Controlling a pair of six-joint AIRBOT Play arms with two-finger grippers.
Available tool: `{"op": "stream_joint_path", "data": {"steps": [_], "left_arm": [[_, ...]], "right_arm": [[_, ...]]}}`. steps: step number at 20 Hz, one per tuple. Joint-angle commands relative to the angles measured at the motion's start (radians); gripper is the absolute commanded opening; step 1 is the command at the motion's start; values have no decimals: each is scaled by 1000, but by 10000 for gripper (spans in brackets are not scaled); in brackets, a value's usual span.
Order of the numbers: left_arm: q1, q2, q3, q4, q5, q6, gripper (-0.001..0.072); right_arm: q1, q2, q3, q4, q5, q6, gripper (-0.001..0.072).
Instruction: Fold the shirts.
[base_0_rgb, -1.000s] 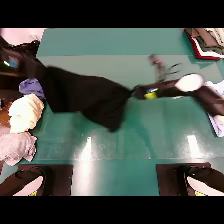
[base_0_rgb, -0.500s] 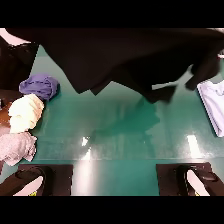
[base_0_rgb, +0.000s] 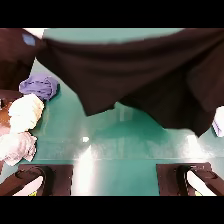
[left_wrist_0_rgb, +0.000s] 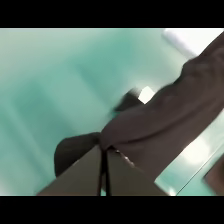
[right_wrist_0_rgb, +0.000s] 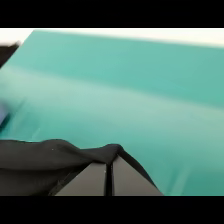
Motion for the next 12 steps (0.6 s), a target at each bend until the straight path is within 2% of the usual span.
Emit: {"op": "stream_joint_path", "data": {"steps": [1,4,7,9,10,11,12], "left_arm": [[0,-12,-224,177,14,3,23],[0,-47,-440,312,117,2,22],[0,-127,-586,329,282,1,23],[0,-203,-586,333,393,-33,23],[4,-225,-585,338,464,-79,24],[14,-238,-584,331,522,-101,76],[31,-240,-579,328,568,-134,352]], "right_arm": [[185,-184,-11,-94,36,5,18],[280,-360,-80,-193,-25,4,18],[287,-519,-109,-198,-190,4,20],[268,-595,-109,-187,-304,5,21],[260,-619,-109,-186,-345,5,31],[245,-636,-109,-169,-374,5,206],[222,-645,-108,-127,-388,5,493]]}}
